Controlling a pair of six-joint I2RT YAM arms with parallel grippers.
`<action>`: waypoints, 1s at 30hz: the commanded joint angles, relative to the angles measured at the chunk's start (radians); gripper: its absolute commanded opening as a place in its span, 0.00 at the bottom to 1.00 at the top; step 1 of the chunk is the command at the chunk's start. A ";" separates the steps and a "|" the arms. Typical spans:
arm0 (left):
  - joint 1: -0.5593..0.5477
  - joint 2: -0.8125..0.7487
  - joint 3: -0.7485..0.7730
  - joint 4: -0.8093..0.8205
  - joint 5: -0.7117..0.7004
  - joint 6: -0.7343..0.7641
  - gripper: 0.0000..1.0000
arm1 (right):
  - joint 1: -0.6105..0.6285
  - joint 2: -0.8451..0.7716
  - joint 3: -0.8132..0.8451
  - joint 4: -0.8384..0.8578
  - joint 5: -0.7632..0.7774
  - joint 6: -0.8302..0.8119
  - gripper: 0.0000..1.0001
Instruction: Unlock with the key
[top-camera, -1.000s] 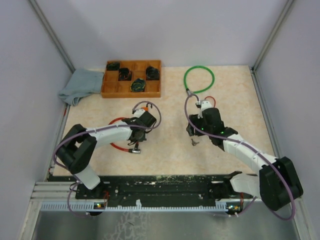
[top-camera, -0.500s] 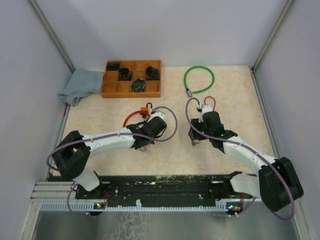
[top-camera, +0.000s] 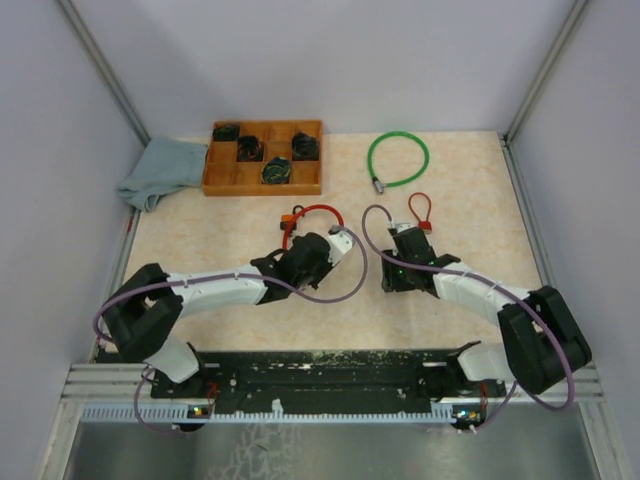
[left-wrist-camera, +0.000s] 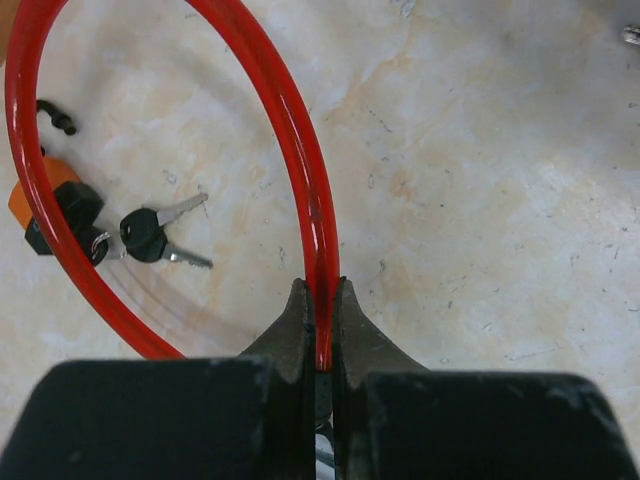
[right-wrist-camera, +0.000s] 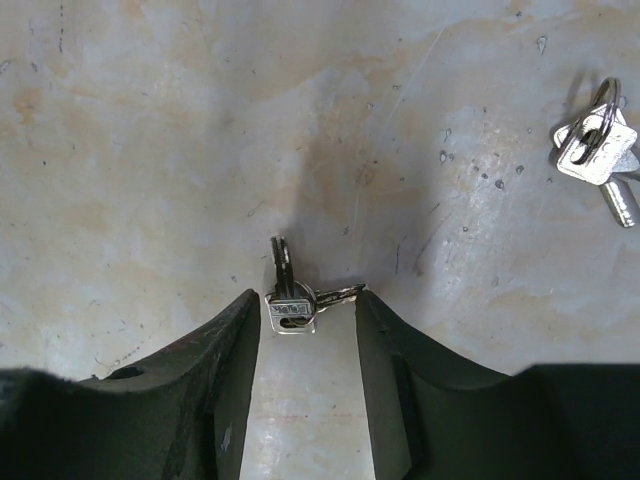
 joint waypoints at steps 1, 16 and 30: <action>-0.004 0.011 -0.022 0.153 0.062 0.088 0.03 | 0.032 0.039 0.070 -0.032 0.081 0.007 0.43; -0.003 0.056 -0.023 0.147 -0.003 -0.033 0.32 | 0.066 0.086 0.096 -0.053 0.093 0.003 0.25; 0.029 -0.097 -0.048 0.038 0.041 -0.345 0.58 | 0.073 -0.013 0.071 0.011 0.001 0.007 0.03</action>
